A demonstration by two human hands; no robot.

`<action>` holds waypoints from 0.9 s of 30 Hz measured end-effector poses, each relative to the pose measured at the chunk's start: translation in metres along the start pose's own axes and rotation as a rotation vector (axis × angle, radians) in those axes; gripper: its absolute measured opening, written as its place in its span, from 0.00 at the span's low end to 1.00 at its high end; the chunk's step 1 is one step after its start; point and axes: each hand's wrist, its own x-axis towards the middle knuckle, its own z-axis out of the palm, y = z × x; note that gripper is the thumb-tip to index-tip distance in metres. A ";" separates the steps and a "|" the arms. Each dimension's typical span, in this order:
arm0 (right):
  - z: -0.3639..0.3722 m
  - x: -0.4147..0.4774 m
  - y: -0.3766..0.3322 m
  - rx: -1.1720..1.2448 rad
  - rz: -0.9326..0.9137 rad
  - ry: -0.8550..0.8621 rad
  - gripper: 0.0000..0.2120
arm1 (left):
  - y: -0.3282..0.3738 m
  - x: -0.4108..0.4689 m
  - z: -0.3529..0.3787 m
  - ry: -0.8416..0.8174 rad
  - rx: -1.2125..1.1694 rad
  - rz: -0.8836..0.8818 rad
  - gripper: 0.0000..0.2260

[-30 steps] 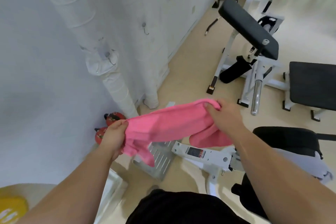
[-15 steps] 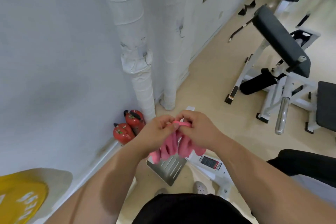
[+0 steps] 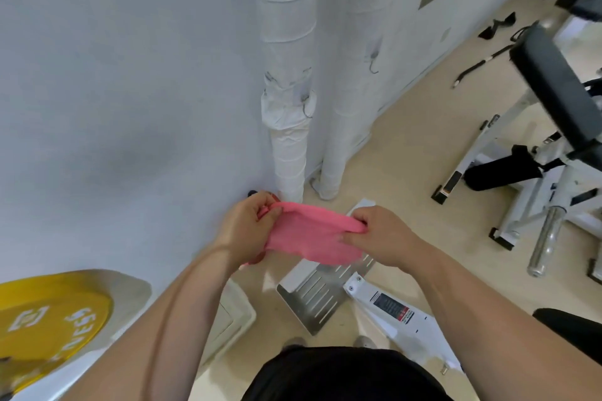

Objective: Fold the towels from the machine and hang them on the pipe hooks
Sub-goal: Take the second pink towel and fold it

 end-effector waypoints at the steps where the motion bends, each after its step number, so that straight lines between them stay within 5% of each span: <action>1: 0.002 0.000 -0.002 0.053 0.004 0.018 0.14 | -0.001 -0.001 0.000 -0.015 0.002 -0.012 0.09; 9: 0.012 -0.007 -0.015 0.864 0.062 0.054 0.10 | -0.011 0.002 -0.002 -0.021 0.043 0.015 0.07; 12: 0.013 -0.011 -0.020 0.740 0.014 0.159 0.13 | -0.011 -0.001 -0.001 -0.052 -0.052 -0.040 0.03; 14: 0.013 -0.014 -0.024 0.659 0.005 0.196 0.17 | -0.007 -0.005 -0.002 -0.108 -0.206 -0.114 0.14; 19: 0.016 -0.025 -0.044 0.742 -0.065 -0.032 0.21 | 0.012 -0.013 -0.004 -0.281 -0.565 -0.090 0.25; 27: 0.015 -0.017 -0.062 0.367 -0.294 0.246 0.06 | 0.028 -0.027 -0.012 -0.388 -0.575 -0.001 0.26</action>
